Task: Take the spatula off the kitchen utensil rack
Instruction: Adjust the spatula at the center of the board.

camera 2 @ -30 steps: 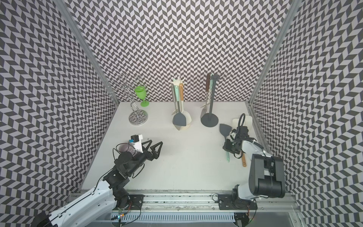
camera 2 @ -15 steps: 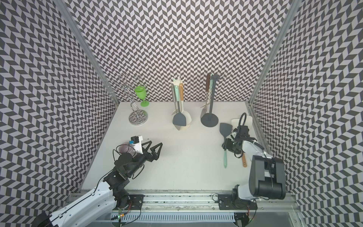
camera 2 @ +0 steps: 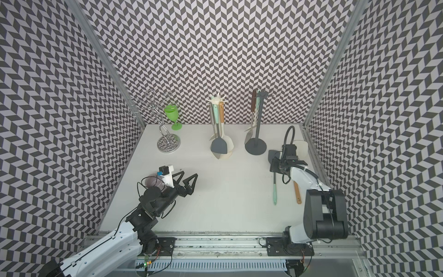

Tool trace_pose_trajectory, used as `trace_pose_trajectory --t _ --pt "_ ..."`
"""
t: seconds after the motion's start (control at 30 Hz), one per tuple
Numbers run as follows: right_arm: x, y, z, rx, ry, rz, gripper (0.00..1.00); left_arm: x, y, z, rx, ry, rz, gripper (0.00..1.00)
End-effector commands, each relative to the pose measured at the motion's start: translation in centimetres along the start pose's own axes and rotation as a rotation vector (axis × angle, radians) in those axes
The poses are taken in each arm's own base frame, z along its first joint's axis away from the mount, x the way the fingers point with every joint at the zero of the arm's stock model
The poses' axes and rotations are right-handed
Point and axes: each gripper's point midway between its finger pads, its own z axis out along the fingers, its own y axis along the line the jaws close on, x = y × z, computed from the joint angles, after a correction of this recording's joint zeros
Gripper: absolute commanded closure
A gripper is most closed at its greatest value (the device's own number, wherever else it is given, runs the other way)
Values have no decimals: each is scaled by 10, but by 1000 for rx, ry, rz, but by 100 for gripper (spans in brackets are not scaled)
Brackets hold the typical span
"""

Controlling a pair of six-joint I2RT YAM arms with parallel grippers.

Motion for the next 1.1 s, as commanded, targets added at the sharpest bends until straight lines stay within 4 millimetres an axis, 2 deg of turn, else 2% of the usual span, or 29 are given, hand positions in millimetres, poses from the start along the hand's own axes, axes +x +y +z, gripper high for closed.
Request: trace_pose_trajectory --t 0.0,0.17,0.43,0.57,0.67,0.83,1.07 --pt "-11 -4 12 65 -34 -44 37 -6 4 -3 -16 -32 22 0" --pt "1 -4 29 62 4 -48 46 -8 5 -4 -27 -42 31 0" --pt "22 -6 52 75 100 -71 67 -9 7 -4 -37 -46 38 0" --pt "29 -6 55 104 134 -98 85 -11 7 -6 -36 -52 38 0" --pt "25 -5 52 129 131 -119 100 -11 7 -6 -37 -54 38 0" --pt "6 -7 40 169 86 -129 100 -10 7 -6 -36 -54 39 0" --pt "-11 -26 18 281 21 -157 100 -11 6 -7 -33 -58 38 0"
